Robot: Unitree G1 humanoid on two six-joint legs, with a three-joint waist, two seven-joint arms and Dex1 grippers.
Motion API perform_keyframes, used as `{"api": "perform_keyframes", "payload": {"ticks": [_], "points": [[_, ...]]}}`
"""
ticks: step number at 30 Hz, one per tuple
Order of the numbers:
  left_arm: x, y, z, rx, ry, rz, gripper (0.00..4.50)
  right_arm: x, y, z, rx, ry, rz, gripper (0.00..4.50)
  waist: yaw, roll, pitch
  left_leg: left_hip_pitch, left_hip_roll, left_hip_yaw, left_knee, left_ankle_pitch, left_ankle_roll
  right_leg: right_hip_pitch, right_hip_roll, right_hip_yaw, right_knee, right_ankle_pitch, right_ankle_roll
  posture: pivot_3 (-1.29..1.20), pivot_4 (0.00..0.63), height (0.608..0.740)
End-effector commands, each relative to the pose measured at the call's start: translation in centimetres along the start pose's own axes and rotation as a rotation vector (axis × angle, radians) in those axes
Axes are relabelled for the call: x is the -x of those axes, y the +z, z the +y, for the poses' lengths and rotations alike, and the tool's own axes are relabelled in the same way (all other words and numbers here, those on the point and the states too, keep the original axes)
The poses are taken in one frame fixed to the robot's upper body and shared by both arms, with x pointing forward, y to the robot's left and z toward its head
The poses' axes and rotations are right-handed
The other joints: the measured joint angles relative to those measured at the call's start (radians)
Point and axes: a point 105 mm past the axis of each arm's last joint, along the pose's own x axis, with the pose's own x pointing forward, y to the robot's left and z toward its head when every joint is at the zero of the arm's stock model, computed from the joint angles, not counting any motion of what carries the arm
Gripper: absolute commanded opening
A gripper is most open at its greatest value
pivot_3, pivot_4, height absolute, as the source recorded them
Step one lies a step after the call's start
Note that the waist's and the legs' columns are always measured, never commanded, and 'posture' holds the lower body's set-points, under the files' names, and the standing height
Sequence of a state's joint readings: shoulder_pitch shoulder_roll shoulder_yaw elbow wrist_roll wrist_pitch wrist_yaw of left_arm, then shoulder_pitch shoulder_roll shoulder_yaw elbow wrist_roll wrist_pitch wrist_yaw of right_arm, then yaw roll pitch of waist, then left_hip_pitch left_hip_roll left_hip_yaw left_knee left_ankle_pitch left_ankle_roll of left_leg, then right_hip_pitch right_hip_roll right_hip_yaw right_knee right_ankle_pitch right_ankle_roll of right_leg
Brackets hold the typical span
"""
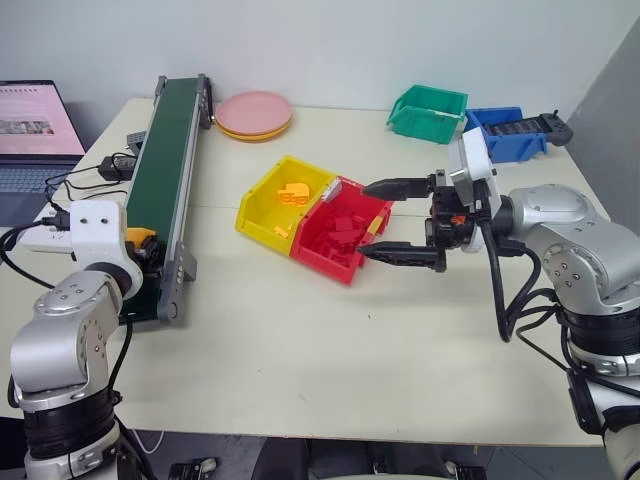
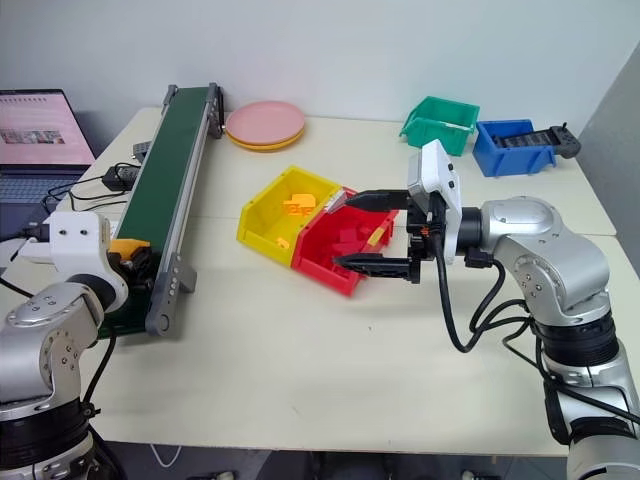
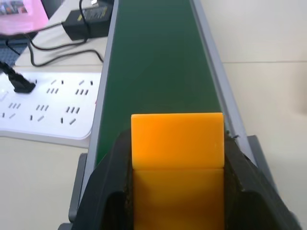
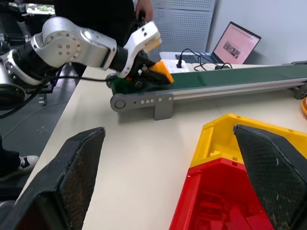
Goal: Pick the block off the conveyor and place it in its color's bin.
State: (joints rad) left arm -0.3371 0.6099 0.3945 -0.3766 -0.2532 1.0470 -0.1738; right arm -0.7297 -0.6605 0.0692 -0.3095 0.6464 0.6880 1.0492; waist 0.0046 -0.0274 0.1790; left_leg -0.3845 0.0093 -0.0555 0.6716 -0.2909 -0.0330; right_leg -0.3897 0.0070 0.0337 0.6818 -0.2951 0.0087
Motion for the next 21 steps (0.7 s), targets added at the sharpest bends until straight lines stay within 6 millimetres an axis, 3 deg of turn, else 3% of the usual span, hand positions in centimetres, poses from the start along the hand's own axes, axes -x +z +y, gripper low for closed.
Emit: {"api": "perform_keyframes", "payload": {"ticks": [1, 7, 10, 16, 21], "points": [[0.0, 4.5, -3.5, -0.066, -0.169, -0.134, 1.53, 1.0, 1.1, 0.2, 0.063, -0.031, -0.003, 4.5, 0.003, 0.0, 0.0, 0.0, 0.0, 0.0, 0.0, 0.0, 0.0, 0.0, 0.0, 0.0, 0.0, 0.0, 0.0, 0.0, 0.15, 0.74], [-1.8, 6.0, -8.8, -0.126, -0.411, -0.153, 1.53, 2.2, 0.9, 0.0, 0.058, -0.13, 0.055, 4.5, -0.004, 0.0, 0.0, 0.0, 0.0, 0.002, -0.001, 0.0, 0.0, 0.0, 0.0, 0.002, -0.001, 0.0, 0.0, 0.0, 0.15, 0.74], [-3.5, 6.3, -11.3, -0.154, -0.493, -0.158, 1.53, 3.6, 0.6, 0.0, 0.053, -0.221, 0.17, 4.5, -0.007, 0.001, 0.0, 0.0, 0.0, 0.002, -0.001, 0.0, 0.0, -0.001, 0.0, 0.002, 0.0, 0.0, 0.0, 0.0, 0.15, 0.74], [-6.0, 6.6, -13.3, -0.154, -0.546, -0.169, 1.53, 4.4, 1.9, 0.6, 0.087, -0.292, 0.212, 4.5, -0.008, 0.001, 0.001, 0.0, -0.001, 0.003, 0.0, 0.0, 0.0, -0.001, 0.0, 0.003, 0.0, 0.0, 0.0, 0.0, 0.15, 0.74], [-6.8, 6.8, -14.5, -0.153, -0.583, -0.186, 1.53, 4.6, 2.1, 0.9, 0.087, -0.32, 0.224, 4.5, -0.008, 0.001, 0.001, -0.002, 0.0, 0.003, 0.0, 0.0, 0.0, -0.003, 0.0, 0.003, -0.001, 0.0, 0.0, 0.0, 0.15, 0.74]]}}
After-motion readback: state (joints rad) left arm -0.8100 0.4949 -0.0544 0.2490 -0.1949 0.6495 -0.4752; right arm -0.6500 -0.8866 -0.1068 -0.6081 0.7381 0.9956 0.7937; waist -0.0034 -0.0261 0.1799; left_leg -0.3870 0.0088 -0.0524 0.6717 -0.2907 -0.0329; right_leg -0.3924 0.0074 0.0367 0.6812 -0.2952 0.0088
